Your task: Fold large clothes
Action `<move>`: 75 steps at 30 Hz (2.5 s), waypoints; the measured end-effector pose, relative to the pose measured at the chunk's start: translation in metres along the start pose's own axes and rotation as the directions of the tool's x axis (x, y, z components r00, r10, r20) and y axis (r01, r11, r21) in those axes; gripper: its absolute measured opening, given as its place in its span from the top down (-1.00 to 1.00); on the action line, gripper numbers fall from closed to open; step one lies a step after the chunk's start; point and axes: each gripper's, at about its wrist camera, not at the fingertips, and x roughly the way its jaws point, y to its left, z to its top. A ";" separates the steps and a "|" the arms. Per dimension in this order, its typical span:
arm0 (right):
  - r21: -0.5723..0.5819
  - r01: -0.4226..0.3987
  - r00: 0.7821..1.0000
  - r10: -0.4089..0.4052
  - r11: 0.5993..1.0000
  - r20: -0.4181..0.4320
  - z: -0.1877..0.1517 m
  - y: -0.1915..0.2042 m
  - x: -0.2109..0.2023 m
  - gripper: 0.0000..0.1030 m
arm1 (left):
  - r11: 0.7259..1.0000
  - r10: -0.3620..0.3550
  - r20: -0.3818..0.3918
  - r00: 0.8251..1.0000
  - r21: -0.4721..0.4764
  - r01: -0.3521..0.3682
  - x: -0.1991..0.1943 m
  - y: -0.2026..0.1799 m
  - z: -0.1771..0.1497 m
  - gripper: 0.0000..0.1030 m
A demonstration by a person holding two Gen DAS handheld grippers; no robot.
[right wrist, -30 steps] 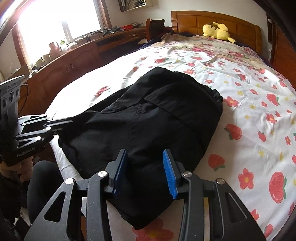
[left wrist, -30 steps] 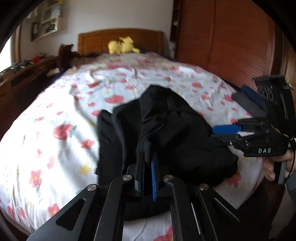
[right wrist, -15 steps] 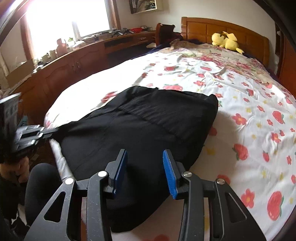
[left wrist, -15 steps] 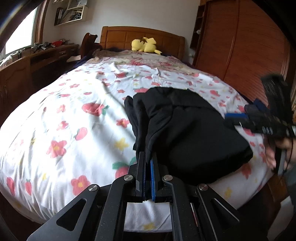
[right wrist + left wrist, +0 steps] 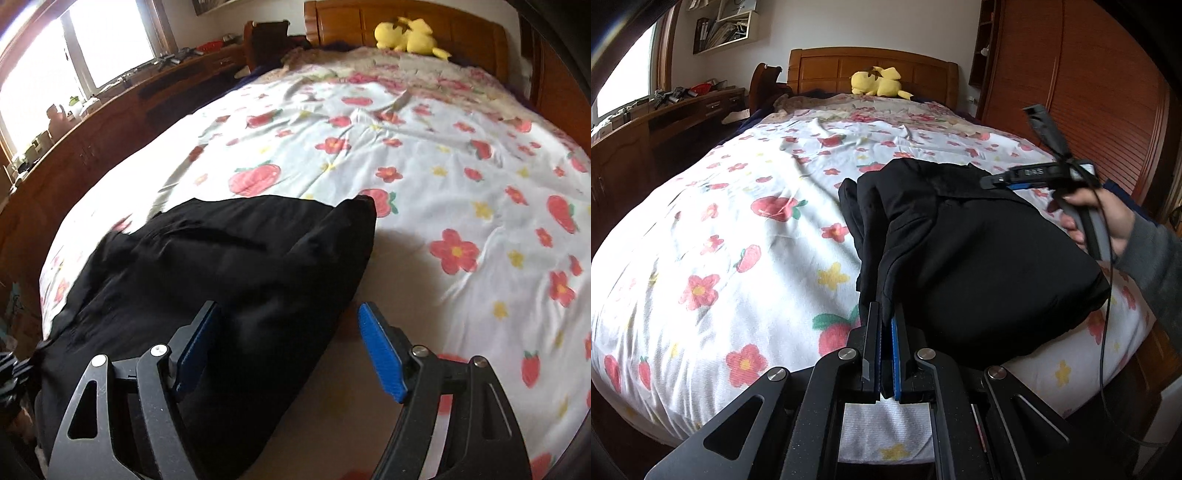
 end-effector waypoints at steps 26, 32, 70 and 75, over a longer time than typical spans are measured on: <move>0.046 -0.075 0.994 0.078 0.996 -0.075 -0.002 -0.012 0.046 -0.55 | 0.998 0.012 -0.039 0.999 -0.058 -0.014 -0.034 0.016 -0.014 0.27; 0.044 -0.065 0.995 0.069 0.997 -0.075 -0.001 -0.011 0.049 -0.55 | 0.996 -0.016 -0.065 0.998 -0.086 0.010 -0.032 0.021 -0.019 0.17; -0.032 -0.014 0.998 0.016 0.999 0.053 0.003 0.024 -0.004 0.41 | 0.989 -0.127 0.009 0.992 -0.080 0.127 -0.009 0.031 -0.014 0.84; -0.075 -0.017 0.997 0.023 0.997 0.073 0.011 0.057 -0.010 0.46 | 0.989 -0.088 0.086 0.992 -0.109 0.097 -0.025 0.068 -0.005 0.85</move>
